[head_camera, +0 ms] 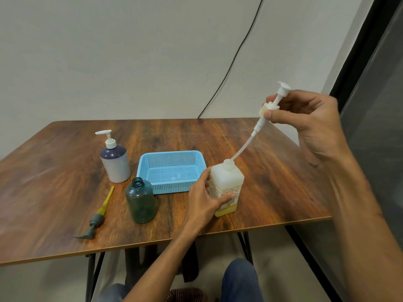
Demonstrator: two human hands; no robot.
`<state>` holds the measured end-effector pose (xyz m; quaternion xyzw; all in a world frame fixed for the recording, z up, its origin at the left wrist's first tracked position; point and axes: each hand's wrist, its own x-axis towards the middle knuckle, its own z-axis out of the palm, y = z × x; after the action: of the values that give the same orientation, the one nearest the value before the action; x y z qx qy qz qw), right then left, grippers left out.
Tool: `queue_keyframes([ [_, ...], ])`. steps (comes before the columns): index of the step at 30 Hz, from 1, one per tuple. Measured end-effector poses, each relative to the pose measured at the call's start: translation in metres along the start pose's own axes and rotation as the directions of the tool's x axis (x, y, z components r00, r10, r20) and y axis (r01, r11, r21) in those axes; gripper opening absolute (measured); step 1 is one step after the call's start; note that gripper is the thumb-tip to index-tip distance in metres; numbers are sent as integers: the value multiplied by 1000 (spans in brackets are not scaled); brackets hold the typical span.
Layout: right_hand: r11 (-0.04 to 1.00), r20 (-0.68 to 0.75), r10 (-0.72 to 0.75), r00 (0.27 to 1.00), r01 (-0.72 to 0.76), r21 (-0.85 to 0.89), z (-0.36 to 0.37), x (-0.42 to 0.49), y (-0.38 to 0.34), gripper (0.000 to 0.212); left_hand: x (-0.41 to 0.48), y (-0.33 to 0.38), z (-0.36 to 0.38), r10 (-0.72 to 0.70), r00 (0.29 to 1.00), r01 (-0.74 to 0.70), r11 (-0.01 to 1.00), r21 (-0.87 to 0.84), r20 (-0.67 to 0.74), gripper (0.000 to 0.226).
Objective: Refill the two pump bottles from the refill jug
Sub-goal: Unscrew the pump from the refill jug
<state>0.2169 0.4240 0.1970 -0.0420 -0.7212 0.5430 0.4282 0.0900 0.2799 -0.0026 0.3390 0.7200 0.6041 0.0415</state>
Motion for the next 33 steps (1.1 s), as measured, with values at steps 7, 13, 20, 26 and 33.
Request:
queue_keyframes([
  [7,999,-56,-44,997,45,20,-15,1,-2,31,0,0,-1,6,1000,-6,1000,-3,10,82],
  [13,999,-134,-26,991,32,43,-19,-5,6,30,1,-1,-1,11,1000,-11,1000,-1,11,78],
  [20,978,-161,104,982,-130,-163,0,-44,97,32,2,-3,0,30,999,-29,999,37,-15,79],
  [26,915,-221,154,963,-223,-335,20,-81,169,63,2,-4,0,33,999,-31,998,56,-21,82],
  [33,737,-157,152,976,-218,-640,25,-105,198,43,3,-7,1,18,999,-16,998,61,-30,88],
])
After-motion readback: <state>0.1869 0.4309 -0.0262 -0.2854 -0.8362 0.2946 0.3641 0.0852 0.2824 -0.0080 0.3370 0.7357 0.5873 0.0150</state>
